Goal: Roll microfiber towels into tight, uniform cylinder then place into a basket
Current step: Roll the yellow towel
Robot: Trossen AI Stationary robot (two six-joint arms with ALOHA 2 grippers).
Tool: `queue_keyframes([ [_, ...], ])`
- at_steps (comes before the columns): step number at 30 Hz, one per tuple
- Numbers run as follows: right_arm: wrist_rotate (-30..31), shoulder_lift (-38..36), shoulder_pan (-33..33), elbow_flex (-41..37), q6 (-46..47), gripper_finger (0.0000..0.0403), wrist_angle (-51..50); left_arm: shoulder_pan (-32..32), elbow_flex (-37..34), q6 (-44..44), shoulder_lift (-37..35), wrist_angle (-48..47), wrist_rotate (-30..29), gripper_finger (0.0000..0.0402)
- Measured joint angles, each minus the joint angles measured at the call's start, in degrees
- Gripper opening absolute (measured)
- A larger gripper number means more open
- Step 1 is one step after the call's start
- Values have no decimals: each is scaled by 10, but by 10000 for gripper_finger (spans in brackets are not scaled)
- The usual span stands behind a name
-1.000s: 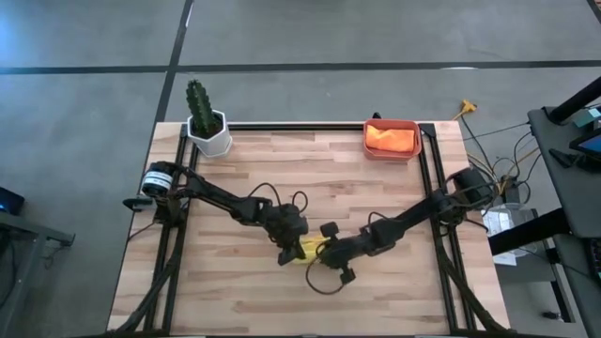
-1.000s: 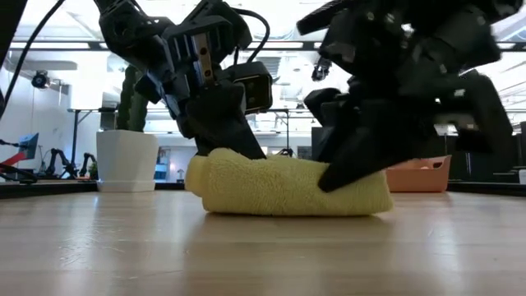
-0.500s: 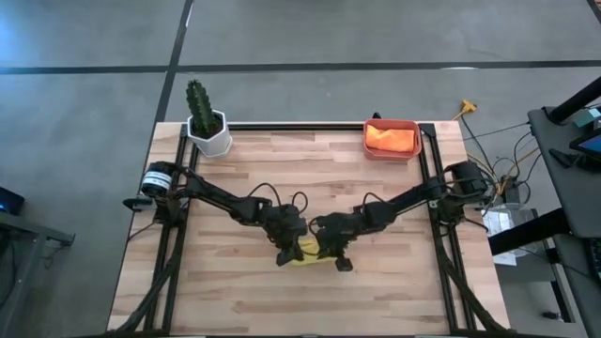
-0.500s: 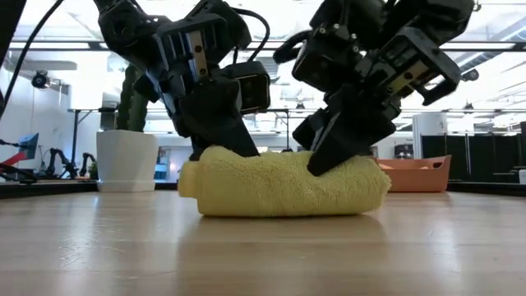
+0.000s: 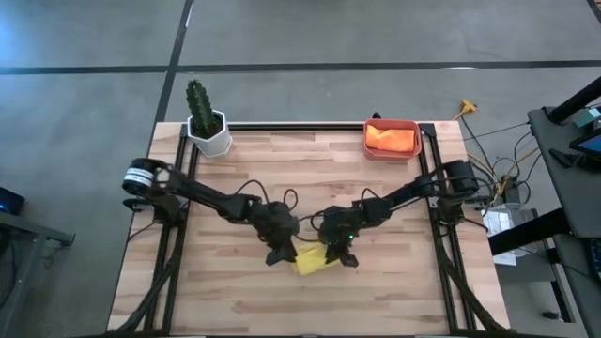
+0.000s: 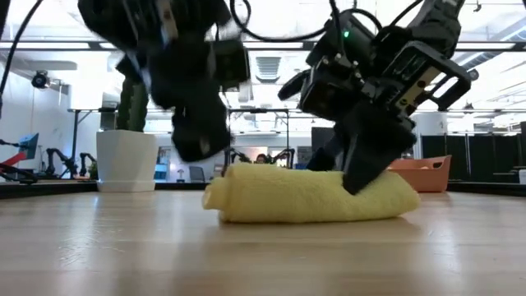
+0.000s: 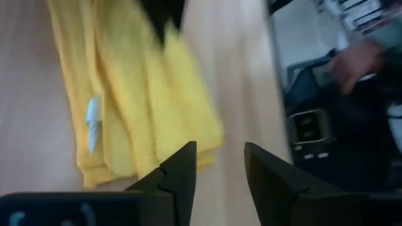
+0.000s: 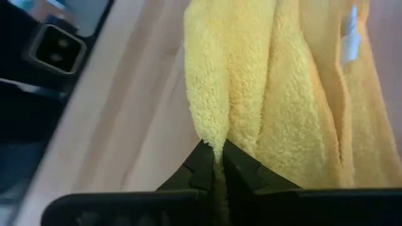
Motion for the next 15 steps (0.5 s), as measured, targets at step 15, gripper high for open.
queue_keyframes([
  [15, -146, 57, -71, 1, 179, 13, 123, -47, 15, 80, -66, 5, -66, 118],
])
